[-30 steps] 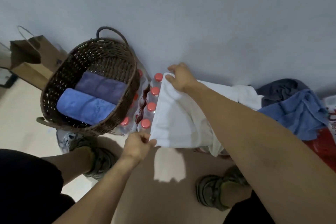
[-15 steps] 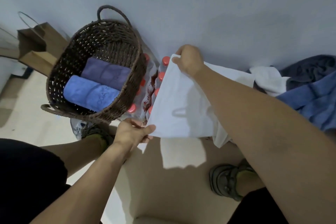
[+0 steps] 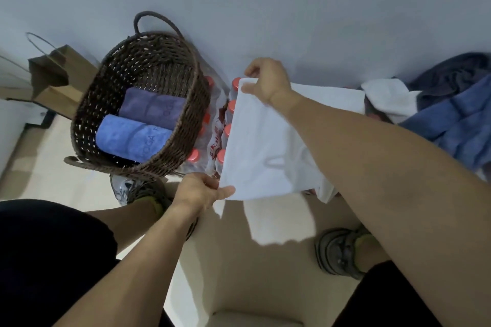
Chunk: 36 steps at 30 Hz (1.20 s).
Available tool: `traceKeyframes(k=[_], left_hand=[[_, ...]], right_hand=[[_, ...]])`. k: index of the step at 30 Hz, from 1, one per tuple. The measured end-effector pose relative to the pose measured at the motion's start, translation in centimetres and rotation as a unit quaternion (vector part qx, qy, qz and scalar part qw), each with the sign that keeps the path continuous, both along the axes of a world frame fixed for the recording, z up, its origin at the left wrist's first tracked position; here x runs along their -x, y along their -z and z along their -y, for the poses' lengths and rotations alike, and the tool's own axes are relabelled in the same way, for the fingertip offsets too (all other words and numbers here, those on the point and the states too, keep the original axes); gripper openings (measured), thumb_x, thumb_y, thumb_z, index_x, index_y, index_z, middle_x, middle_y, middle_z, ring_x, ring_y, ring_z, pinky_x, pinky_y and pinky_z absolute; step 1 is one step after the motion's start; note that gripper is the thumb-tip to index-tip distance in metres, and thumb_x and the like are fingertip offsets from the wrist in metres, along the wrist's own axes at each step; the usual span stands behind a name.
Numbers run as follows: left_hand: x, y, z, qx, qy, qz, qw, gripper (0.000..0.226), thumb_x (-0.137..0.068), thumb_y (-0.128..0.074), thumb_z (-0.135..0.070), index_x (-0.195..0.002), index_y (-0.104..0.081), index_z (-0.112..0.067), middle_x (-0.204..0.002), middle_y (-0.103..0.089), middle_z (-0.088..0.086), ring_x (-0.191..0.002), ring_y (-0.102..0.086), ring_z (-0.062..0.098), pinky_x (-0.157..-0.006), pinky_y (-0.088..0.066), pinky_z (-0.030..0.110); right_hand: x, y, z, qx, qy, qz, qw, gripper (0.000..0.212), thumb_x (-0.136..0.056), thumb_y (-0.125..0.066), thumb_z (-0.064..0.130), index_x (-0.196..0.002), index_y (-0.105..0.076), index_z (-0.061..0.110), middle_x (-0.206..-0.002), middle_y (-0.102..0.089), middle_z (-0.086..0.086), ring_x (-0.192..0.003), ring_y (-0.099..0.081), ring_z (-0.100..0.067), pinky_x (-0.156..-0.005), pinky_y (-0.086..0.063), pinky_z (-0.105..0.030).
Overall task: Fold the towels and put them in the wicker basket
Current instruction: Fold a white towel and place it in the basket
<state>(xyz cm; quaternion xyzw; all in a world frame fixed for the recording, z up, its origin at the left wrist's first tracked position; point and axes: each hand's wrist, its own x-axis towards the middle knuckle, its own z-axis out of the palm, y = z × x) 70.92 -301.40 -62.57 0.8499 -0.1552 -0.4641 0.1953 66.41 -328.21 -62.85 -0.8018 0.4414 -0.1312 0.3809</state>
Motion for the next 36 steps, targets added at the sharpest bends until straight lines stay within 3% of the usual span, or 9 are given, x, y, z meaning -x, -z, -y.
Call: traceKeyframes(k=[3, 6, 9, 16, 20, 24, 27, 30, 36], left_hand=[[-0.6, -2.3, 2.1, -0.079, 0.150, 0.140, 0.975, 0.038, -0.073, -0.081, -0.043, -0.090, -0.063, -0.014, -0.086, -0.067, 0.002, -0.081, -0.065, 0.022, -0.071, -0.051, 0.028], [-0.4, -4.5, 7.1, 0.028, 0.183, 0.267, 0.946, 0.029, -0.080, -0.068, -0.038, -0.095, -0.065, -0.013, -0.099, -0.070, 0.011, -0.091, -0.065, 0.033, -0.075, -0.051, 0.034], [0.2, -5.0, 12.7, 0.181, 0.238, 0.288, 0.910, 0.030, -0.089, -0.059, -0.028, -0.114, -0.064, -0.011, -0.114, -0.065, 0.012, -0.106, -0.059, 0.032, -0.092, -0.048, 0.038], [2.3, 1.2, 15.9, 0.185, 0.343, 0.280, 0.878, 0.056, -0.098, -0.045, -0.031, -0.148, -0.032, -0.008, -0.156, -0.024, 0.016, -0.145, -0.017, 0.034, -0.119, -0.015, 0.043], [3.2, 4.0, 14.4, 0.192, 0.357, 0.368, 0.837, 0.059, -0.101, -0.022, -0.041, -0.154, -0.021, -0.016, -0.163, -0.010, 0.010, -0.151, -0.002, 0.029, -0.122, 0.000, 0.042], [3.8, 4.0, 14.6, 0.185, 0.349, 0.387, 0.833, 0.061, -0.100, -0.016, -0.043, -0.156, -0.018, -0.019, -0.164, -0.009, 0.008, -0.151, 0.000, 0.026, -0.123, 0.000, 0.042], [3.8, 3.9, 14.4, 0.182, 0.353, 0.390, 0.831, 0.061, -0.100, -0.016, -0.043, -0.156, -0.017, -0.020, -0.164, -0.008, 0.008, -0.151, 0.001, 0.026, -0.123, 0.000, 0.043], [3.8, 3.9, 14.4, 0.179, 0.351, 0.390, 0.832, 0.061, -0.100, -0.015, -0.044, -0.156, -0.016, -0.020, -0.164, -0.007, 0.007, -0.151, 0.001, 0.025, -0.123, 0.000, 0.042], [3.7, 3.7, 14.3, 0.171, 0.356, 0.389, 0.832, 0.061, -0.099, -0.015, -0.044, -0.156, -0.014, -0.021, -0.164, -0.005, 0.006, -0.151, 0.002, 0.024, -0.123, 0.000, 0.042]], right_hand=[[0.9, -2.5, 1.2, 0.009, -0.031, 0.018, 0.999, 0.034, -0.069, -0.086, 0.021, -0.098, -0.070, 0.015, -0.097, -0.064, 0.003, -0.084, -0.058, -0.007, -0.078, -0.045, -0.016], [3.2, -7.3, 3.8, -0.020, -0.099, -0.083, 0.991, 0.024, -0.073, -0.084, 0.018, -0.093, -0.071, 0.012, -0.075, -0.066, 0.003, -0.063, -0.058, -0.007, -0.063, -0.047, -0.020], [7.1, -11.3, 5.0, -0.025, -0.161, -0.236, 0.958, 0.021, -0.077, -0.083, 0.031, -0.084, -0.070, 0.015, -0.074, -0.071, 0.000, -0.061, -0.064, -0.011, -0.055, -0.049, -0.023], [19.5, -8.2, -2.0, -0.157, -0.117, -0.337, 0.921, 0.048, -0.085, -0.068, 0.053, -0.078, -0.070, 0.005, -0.070, -0.073, -0.004, -0.057, -0.070, -0.012, -0.059, -0.059, -0.032], [22.2, -4.2, -8.5, -0.083, 0.042, -0.222, 0.971, 0.056, -0.065, -0.073, 0.071, -0.080, -0.062, 0.019, -0.072, -0.067, 0.003, -0.063, -0.064, -0.015, -0.058, -0.054, -0.037], [21.8, -2.0, -12.4, -0.060, 0.155, -0.212, 0.963, 0.072, -0.046, -0.075, 0.078, -0.090, -0.045, 0.029, -0.079, -0.056, 0.012, -0.071, -0.054, -0.006, -0.054, -0.043, -0.029], [22.1, -1.3, -14.5, -0.051, 0.175, -0.183, 0.966, 0.065, -0.051, -0.081, 0.067, -0.093, -0.046, 0.031, -0.090, -0.050, 0.014, -0.077, -0.054, -0.007, -0.064, -0.049, -0.031], [22.9, -1.4, -15.0, -0.023, 0.152, -0.134, 0.979, 0.028, -0.071, -0.078, 0.035, -0.083, -0.054, 0.027, -0.090, -0.049, 0.009, -0.078, -0.056, -0.014, -0.073, -0.050, -0.034], [24.6, -3.0, -13.8, -0.066, 0.219, 0.049, 0.972, 0.018, -0.076, -0.069, 0.016, -0.075, -0.053, 0.024, -0.064, -0.060, 0.007, -0.054, -0.050, -0.001, -0.050, -0.040, -0.013]])
